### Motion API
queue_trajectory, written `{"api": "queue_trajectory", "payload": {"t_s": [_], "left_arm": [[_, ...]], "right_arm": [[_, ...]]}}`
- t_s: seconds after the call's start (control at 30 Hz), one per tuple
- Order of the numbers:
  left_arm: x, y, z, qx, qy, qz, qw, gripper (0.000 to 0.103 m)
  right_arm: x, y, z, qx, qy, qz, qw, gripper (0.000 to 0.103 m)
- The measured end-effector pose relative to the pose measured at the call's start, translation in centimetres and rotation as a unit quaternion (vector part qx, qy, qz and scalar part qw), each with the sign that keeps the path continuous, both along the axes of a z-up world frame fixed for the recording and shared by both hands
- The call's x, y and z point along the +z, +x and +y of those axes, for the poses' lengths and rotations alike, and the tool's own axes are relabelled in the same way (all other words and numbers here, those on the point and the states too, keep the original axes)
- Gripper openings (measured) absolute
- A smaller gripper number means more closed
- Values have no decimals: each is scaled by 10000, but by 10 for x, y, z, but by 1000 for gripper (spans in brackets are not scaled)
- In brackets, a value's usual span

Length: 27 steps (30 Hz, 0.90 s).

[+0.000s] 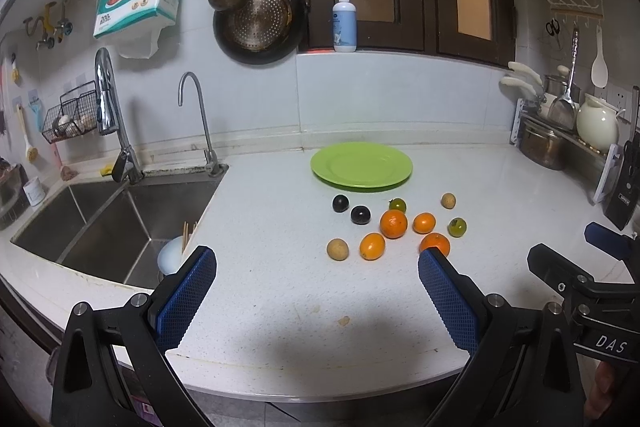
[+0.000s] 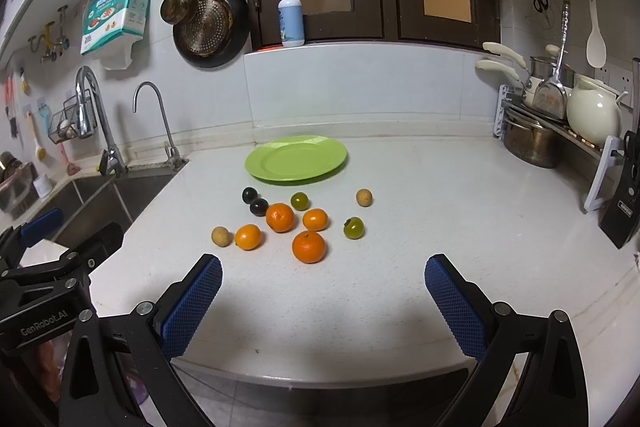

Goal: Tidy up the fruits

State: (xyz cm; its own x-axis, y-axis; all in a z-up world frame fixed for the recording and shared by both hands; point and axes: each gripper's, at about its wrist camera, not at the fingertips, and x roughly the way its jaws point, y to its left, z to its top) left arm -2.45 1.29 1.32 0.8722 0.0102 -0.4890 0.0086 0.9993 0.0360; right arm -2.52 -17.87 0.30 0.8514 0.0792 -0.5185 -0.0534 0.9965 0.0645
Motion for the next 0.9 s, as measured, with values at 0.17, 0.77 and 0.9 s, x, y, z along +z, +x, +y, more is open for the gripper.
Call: {"api": "queue_trajectory", "payload": {"t_s": [0.17, 0.77, 0.9], "left_arm": [[-6, 5, 4, 41, 41, 32, 10000, 103], [-37, 71, 14, -99, 122, 476, 9987, 93], [-51, 93, 14, -198, 73, 731, 9971, 87]], "right_arm": [[-3, 5, 4, 20, -43, 43, 10000, 102], [-34, 70, 21, 150, 104, 556, 9983, 102], [-45, 90, 23, 165, 123, 753, 9969, 102]]}}
